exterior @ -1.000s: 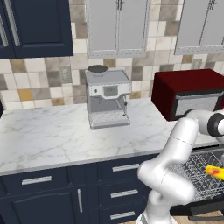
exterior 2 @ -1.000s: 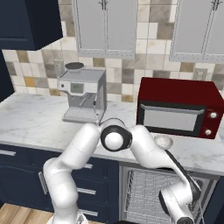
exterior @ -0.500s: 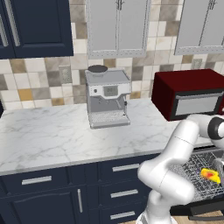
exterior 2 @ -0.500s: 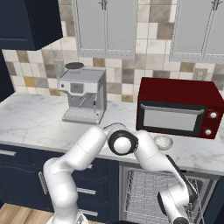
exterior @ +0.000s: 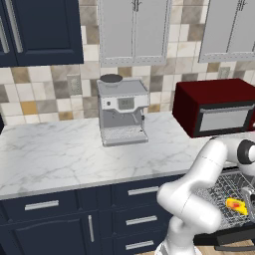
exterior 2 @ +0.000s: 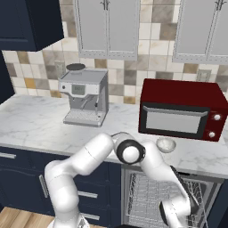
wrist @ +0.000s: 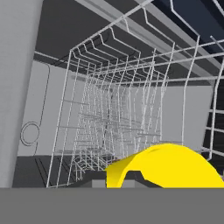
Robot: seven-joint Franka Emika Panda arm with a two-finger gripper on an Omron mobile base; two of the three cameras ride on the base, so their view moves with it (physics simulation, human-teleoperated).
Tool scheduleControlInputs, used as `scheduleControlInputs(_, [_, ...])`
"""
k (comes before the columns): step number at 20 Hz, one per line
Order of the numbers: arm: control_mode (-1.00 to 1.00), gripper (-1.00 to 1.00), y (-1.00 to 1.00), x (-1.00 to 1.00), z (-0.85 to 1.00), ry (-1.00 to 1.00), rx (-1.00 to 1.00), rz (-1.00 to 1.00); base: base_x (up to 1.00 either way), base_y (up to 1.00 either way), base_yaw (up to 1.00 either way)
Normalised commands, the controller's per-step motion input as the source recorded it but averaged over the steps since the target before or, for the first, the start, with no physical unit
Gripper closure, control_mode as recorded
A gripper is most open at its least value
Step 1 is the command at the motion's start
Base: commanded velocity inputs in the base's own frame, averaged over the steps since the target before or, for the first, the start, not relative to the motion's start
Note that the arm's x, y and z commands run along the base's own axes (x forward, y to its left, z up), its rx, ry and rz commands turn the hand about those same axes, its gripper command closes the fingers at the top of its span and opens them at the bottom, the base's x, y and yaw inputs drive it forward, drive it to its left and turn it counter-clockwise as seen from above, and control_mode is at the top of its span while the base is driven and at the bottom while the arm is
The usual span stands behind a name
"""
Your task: Pick up the cup and bowl from the counter, place them in the dishwasher, and close the dishwasher door.
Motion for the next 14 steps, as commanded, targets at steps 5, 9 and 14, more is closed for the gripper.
scheduleControlInputs(5, [-1.00,1.00,0.00,0.05,-0.34,0.00,0.00,0.00,0.00,0.00,0.00])
scheduleControlInputs(9, [-1.00,1.00,0.00,0.09,-0.17,0.00,0.00,0.00,0.00,0.00,0.00])
scheduleControlInputs(14, [-1.00,-1.00,0.00,0.03,-0.38,0.00,0.00,0.00,0.00,0.00,0.00])
